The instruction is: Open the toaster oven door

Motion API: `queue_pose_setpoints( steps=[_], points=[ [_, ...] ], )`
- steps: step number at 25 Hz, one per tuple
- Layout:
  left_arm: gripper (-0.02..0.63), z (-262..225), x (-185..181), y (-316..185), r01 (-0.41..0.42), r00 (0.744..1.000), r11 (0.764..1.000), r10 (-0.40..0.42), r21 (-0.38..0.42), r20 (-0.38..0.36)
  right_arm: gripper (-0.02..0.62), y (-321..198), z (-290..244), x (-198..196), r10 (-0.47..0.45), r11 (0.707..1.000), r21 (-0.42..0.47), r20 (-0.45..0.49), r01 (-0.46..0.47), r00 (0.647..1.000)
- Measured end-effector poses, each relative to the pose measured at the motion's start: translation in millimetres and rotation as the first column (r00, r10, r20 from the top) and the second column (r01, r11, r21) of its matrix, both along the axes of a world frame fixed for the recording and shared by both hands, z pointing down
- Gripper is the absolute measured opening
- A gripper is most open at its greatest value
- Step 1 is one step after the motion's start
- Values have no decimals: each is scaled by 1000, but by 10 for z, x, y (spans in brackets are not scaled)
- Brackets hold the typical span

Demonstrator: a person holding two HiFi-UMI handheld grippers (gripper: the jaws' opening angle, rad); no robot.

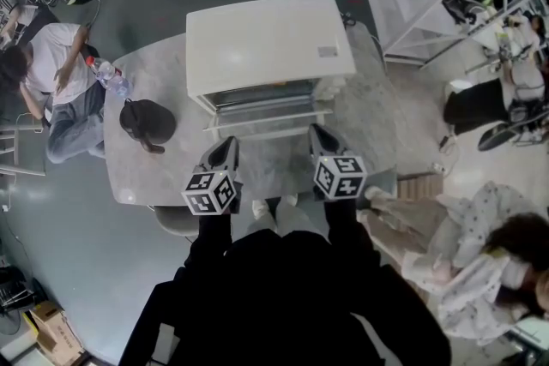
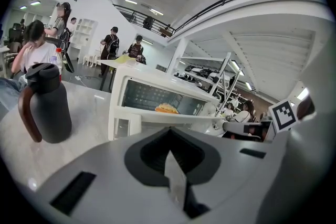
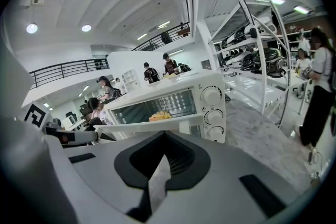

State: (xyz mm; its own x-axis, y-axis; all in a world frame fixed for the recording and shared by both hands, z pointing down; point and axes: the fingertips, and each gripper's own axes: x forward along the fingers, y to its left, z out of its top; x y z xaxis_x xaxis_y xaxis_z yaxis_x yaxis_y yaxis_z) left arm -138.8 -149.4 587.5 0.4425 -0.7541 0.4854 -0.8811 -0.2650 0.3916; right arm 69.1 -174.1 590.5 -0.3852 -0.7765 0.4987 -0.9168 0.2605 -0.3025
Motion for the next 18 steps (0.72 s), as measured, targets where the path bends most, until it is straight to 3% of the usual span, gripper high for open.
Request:
queue_pose_setpoints(
  steps=[18],
  points=[
    [3, 89, 22, 166, -11, 1000, 999, 11, -39, -1, 3, 169, 103, 16, -4, 999, -41, 5, 4, 1000]
  ],
)
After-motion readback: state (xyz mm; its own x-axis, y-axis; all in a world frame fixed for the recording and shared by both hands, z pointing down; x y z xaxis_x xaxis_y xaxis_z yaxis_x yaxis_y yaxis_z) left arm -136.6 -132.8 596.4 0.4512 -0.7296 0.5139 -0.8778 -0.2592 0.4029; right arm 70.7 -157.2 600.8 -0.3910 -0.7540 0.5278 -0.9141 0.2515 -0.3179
